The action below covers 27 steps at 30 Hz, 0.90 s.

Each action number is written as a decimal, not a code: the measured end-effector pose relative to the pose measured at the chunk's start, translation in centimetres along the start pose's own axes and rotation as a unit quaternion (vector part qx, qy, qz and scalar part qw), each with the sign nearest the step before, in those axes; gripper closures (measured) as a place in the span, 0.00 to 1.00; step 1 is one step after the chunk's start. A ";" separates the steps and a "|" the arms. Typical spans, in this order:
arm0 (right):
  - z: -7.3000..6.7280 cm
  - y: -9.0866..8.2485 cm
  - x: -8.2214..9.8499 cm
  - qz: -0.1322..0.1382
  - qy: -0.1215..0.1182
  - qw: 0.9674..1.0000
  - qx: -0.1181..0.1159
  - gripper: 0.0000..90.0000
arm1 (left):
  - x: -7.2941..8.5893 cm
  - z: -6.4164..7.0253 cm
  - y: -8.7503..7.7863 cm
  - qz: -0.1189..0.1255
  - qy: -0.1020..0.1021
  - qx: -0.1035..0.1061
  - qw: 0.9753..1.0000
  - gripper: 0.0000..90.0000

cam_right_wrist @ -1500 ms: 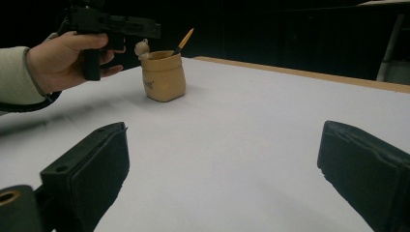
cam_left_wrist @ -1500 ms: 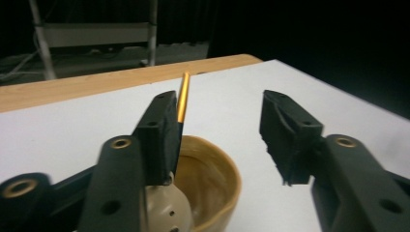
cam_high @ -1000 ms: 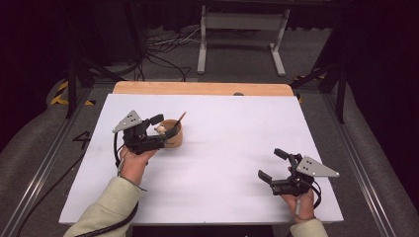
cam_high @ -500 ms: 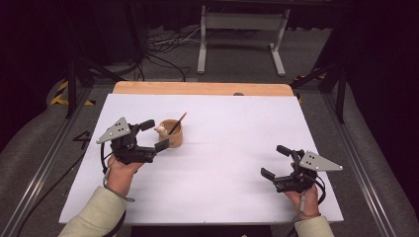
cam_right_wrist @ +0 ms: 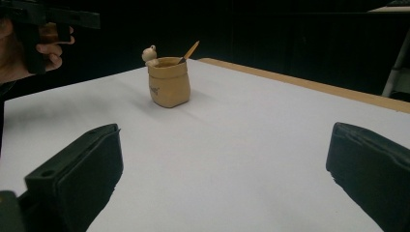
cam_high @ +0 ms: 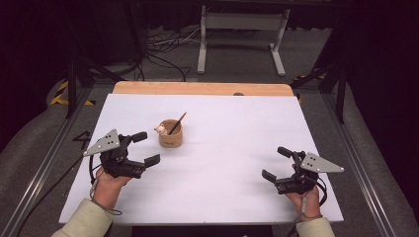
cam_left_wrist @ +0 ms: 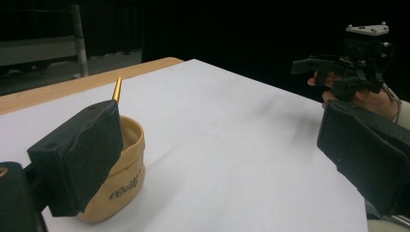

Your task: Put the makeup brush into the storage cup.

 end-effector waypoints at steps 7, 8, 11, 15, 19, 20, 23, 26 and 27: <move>-0.3 0.4 0.5 -0.003 -0.009 1.000 -0.013 0.00 | 1.1 0.0 -0.6 -0.005 -0.007 0.004 1.000 0.03; -0.3 0.4 0.6 -0.005 -0.011 1.000 -0.014 0.00 | 1.5 0.1 -0.7 -0.005 -0.011 0.002 1.000 0.03; -0.3 0.4 0.7 -0.007 -0.013 1.000 -0.015 0.00 | 1.8 0.1 -0.8 -0.006 -0.010 0.004 1.000 0.03; -0.4 0.3 0.8 -0.005 -0.017 1.000 -0.014 0.00 | 2.6 0.1 -0.8 -0.013 -0.009 0.010 1.000 0.03; -0.5 0.2 1.0 -0.006 -0.018 1.000 -0.015 0.00 | 3.4 0.2 -0.7 -0.017 -0.002 0.012 1.000 0.03; -0.5 0.3 1.0 -0.006 -0.017 1.000 -0.017 0.00 | 3.6 0.2 -0.7 -0.018 -0.003 0.015 1.000 0.03; -0.6 0.4 1.1 -0.012 -0.019 1.000 -0.019 0.00 | 4.2 0.2 -0.6 -0.024 -0.005 0.017 1.000 0.03; -0.7 0.6 1.3 -0.015 -0.019 1.000 -0.020 0.00 | 4.7 0.0 -0.6 -0.027 -0.005 0.016 1.000 0.03; -0.7 0.6 1.3 -0.017 -0.020 0.999 -0.021 0.00 | 4.9 0.0 -0.5 -0.026 -0.007 0.016 0.999 0.03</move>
Point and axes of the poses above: each handheld gripper's, and its own axes: y roughly forward along the jaws, x roughly out of its underside, z roughly to its right, the point moved 3 cm from there along y, roughly forward along the jaws, and after that the axes turned 11 degrees about -x, right-handed, at the moved point
